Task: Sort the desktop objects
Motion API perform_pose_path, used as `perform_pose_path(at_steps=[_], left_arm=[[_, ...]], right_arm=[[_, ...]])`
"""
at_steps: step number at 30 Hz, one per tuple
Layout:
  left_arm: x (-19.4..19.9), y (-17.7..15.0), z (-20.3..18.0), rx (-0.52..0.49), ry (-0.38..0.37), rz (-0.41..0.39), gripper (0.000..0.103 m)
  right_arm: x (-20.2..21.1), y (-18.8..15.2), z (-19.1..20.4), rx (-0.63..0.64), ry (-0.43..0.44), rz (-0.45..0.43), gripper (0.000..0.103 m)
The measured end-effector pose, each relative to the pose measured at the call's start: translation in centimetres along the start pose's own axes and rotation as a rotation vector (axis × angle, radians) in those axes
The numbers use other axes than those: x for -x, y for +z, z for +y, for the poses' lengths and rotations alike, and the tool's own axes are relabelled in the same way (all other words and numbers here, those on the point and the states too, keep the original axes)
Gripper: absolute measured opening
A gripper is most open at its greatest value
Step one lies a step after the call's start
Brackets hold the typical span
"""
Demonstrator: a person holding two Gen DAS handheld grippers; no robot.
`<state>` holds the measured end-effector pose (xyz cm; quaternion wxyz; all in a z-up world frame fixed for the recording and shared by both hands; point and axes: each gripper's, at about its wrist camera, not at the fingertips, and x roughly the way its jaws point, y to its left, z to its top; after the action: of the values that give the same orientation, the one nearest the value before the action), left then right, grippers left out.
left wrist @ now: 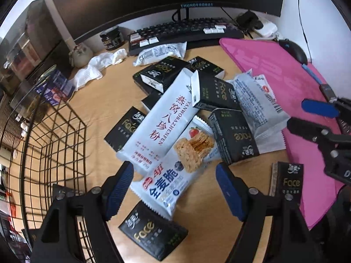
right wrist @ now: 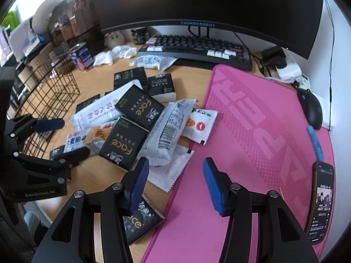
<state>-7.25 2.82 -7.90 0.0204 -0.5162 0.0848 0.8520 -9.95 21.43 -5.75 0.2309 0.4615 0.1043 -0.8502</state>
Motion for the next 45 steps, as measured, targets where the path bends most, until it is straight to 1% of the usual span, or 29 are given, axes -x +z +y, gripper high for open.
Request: perform_pose_path(at_steps=[4, 6, 10, 12, 16, 17, 18, 20, 21, 22, 26, 29, 32, 33, 34, 35, 36, 37, 38, 39, 40, 43, 44, 45], left_arm=[[-1.7, 0.4, -0.1, -0.008, 0.021, 0.032, 0.08], [-2.3, 0.4, 0.0, -0.003, 0.014, 0.046, 0.08], [-2.9, 0.5, 0.1, -0.013, 0.03, 0.049, 0.083], [-3.1, 0.5, 0.1, -0.005, 0.026, 0.05, 0.085], [-3.4, 0.9, 0.3, 0.004, 0.012, 0.057, 0.085], [-3.4, 1.0, 0.3, 0.002, 0.007, 0.058, 0.083], [-3.3, 1.0, 0.4, -0.002, -0.004, 0.058, 0.078], [-3.2, 1.0, 0.3, -0.008, -0.02, 0.06, 0.072], [-3.2, 1.0, 0.3, -0.009, -0.028, 0.062, 0.068], [-3.1, 1.0, 0.3, -0.008, -0.038, 0.065, 0.066], [-2.9, 0.9, 0.2, 0.001, -0.084, 0.077, 0.048], [-2.8, 0.8, 0.0, -0.001, -0.084, 0.079, 0.045], [-2.7, 0.7, 0.1, -0.003, -0.081, 0.077, 0.044], [-2.7, 0.7, 0.1, -0.004, -0.082, 0.076, 0.046], [-2.8, 0.7, 0.2, -0.003, -0.083, 0.073, 0.046], [-2.8, 0.7, 0.4, 0.003, -0.081, 0.07, 0.05], [-3.0, 0.7, 0.5, 0.009, -0.073, 0.07, 0.06], [-3.1, 0.7, 0.5, 0.009, -0.059, 0.067, 0.065], [-3.2, 0.7, 0.6, 0.007, -0.042, 0.061, 0.074], [-3.3, 0.8, 0.6, 0.003, -0.028, 0.056, 0.079], [-3.4, 0.9, 0.6, 0.0, -0.025, 0.053, 0.079], [-3.6, 1.1, 0.8, 0.004, -0.051, 0.064, 0.078], [-3.6, 1.1, 0.8, 0.004, -0.056, 0.065, 0.07], [-3.5, 1.2, 0.9, 0.005, -0.068, 0.068, 0.052]], right_arm=[[-0.4, 0.9, -0.1, 0.001, -0.011, -0.006, 0.051], [-0.7, 1.4, -0.1, 0.006, -0.016, -0.008, 0.051], [-1.5, 2.3, -0.2, 0.008, -0.03, -0.007, 0.051], [-2.0, 2.7, -0.4, 0.003, -0.031, -0.005, 0.051], [-3.5, 3.7, -0.6, -0.005, -0.032, 0.006, 0.051], [-3.8, 3.8, -0.6, -0.006, -0.032, 0.009, 0.051], [-4.2, 4.0, -0.7, -0.009, -0.03, 0.013, 0.051], [-4.9, 4.2, -0.8, -0.014, -0.022, 0.018, 0.056], [-5.0, 4.3, -0.8, -0.018, -0.021, 0.017, 0.062], [-5.2, 4.3, -1.0, -0.022, -0.023, 0.017, 0.066], [-6.1, 4.3, -1.2, -0.044, 0.009, 0.035, 0.067], [-6.6, 4.2, -0.8, -0.035, 0.015, 0.045, 0.067], [-7.0, 4.1, -0.6, -0.035, 0.042, 0.064, 0.067], [-7.0, 4.0, -0.5, -0.036, 0.046, 0.066, 0.067], [-7.0, 3.9, -0.5, -0.039, 0.048, 0.063, 0.063], [-7.0, 3.9, -0.5, -0.045, 0.052, 0.064, 0.053], [-7.0, 3.9, -0.5, -0.047, 0.059, 0.065, 0.046], [-6.9, 3.9, -0.5, -0.047, 0.066, 0.066, 0.041], [-6.9, 3.8, -0.5, -0.047, 0.068, 0.068, 0.038], [-6.9, 3.8, -0.4, -0.045, 0.064, 0.07, 0.034], [-6.9, 3.8, -0.3, -0.042, 0.059, 0.072, 0.034], [-7.2, 3.7, -0.3, -0.043, 0.068, 0.077, 0.03], [-7.2, 3.7, -0.3, -0.043, 0.071, 0.077, 0.028], [-7.1, 3.7, -0.3, -0.041, 0.068, 0.077, 0.028]])
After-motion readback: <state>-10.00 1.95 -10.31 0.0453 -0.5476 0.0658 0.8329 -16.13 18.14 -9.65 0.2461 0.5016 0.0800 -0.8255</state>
